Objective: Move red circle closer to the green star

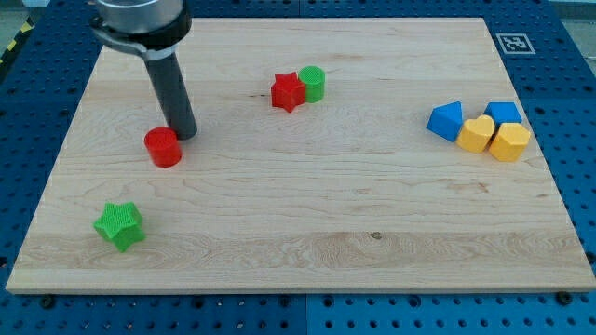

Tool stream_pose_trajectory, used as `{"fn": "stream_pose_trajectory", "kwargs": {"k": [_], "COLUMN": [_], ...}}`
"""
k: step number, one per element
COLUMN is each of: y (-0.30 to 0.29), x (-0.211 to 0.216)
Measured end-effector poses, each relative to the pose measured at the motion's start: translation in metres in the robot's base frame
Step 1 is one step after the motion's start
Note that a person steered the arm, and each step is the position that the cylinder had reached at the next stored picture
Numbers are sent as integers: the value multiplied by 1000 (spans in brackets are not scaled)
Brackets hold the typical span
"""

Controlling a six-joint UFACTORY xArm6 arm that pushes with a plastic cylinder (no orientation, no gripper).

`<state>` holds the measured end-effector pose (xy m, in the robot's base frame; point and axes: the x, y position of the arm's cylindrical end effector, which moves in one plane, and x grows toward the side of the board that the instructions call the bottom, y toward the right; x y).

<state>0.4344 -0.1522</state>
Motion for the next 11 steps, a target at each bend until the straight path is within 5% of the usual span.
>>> {"fn": "stream_pose_trajectory", "kwargs": {"k": [3, 5, 11], "y": [-53, -45, -18], "x": [7, -25, 72]}}
